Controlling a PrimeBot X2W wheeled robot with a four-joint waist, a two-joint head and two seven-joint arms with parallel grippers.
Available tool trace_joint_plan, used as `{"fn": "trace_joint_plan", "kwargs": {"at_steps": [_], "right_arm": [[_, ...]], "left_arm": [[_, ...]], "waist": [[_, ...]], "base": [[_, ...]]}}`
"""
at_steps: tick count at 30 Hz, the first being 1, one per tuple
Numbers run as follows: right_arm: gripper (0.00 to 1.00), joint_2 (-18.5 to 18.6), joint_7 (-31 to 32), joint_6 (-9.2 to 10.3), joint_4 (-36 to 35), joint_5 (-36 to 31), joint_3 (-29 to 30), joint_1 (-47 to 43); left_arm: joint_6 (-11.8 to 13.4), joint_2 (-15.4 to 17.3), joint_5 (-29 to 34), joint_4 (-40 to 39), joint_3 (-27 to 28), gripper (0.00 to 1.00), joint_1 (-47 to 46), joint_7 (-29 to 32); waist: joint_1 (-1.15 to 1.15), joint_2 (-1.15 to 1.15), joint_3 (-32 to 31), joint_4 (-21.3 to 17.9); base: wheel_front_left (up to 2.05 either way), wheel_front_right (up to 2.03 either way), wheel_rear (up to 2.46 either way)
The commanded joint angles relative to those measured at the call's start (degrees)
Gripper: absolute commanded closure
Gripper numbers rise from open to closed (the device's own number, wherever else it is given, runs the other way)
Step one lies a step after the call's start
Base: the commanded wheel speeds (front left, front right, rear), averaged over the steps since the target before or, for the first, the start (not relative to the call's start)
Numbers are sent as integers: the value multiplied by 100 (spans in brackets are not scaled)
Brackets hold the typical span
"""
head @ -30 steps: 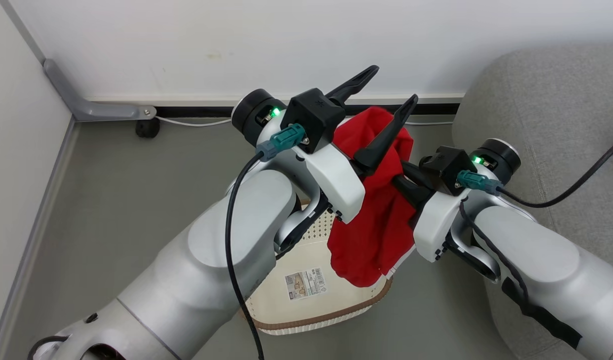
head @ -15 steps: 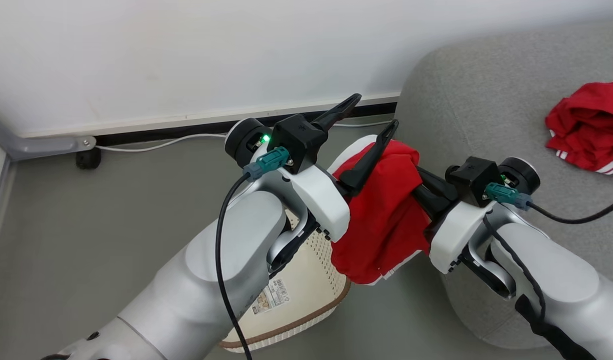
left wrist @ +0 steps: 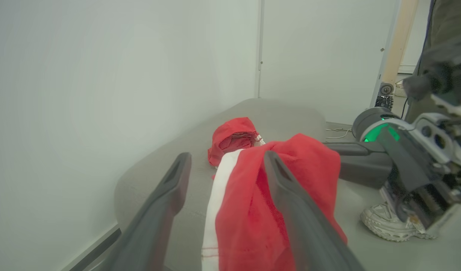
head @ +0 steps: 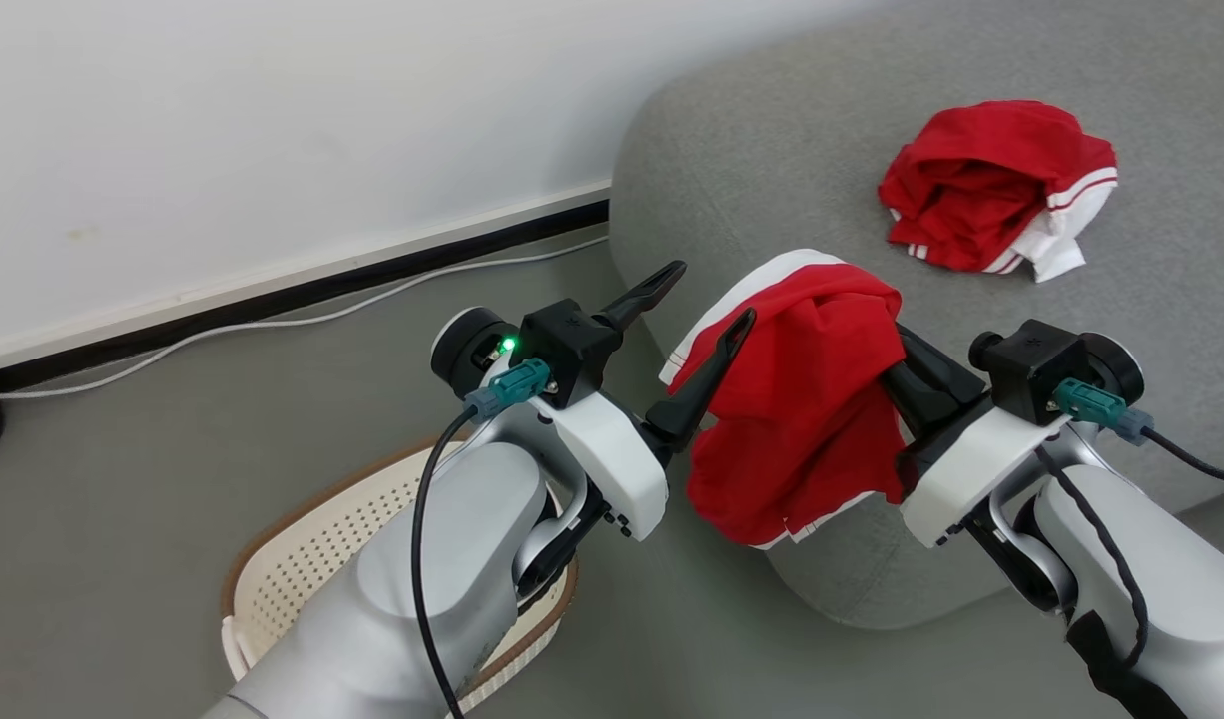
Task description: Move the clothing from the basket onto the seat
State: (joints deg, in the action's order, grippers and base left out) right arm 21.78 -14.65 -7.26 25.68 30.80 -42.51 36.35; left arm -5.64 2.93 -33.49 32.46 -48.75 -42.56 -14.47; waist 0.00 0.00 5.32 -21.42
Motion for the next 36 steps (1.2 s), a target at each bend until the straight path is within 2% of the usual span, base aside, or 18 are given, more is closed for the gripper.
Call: {"fn": "trace_joint_plan", "kwargs": {"at_steps": [1, 9, 15, 24, 29, 36], "right_arm": [[100, 53, -35, -23, -175, -74, 71, -153], [100, -1, -35, -23, -584, -295, 747, -597], [100, -16, -35, -23, -906, -528, 1478, -1041], [100, -78, -35, -23, -1403, -869, 2491, -1727], [100, -44, -35, -23, -1489, -1064, 2895, -1626], [100, 108, -35, -23, -1299, -1302, 3374, -760]], "left_arm": [[-47, 78, 60, -141, 223, 0, -67, -51], [-125, 69, 293, -207, 540, 0, 174, -52], [-173, 31, 344, -150, 391, 0, 132, -52], [-183, 2, 52, -140, -55, 0, 129, -52], [-183, 0, -11, -107, -166, 0, 122, -52], [-184, 93, -39, 4, -275, 0, 164, -52]], "waist": [[0, 0, 41, -287], [0, 0, 225, -921], [0, 0, 333, -1021], [0, 0, 374, -1067], [0, 0, 475, -1070], [0, 0, 825, -1066]], "base": [[0, 0, 0], [0, 0, 0], [0, 0, 0], [0, 0, 0], [0, 0, 0], [0, 0, 0]]}}
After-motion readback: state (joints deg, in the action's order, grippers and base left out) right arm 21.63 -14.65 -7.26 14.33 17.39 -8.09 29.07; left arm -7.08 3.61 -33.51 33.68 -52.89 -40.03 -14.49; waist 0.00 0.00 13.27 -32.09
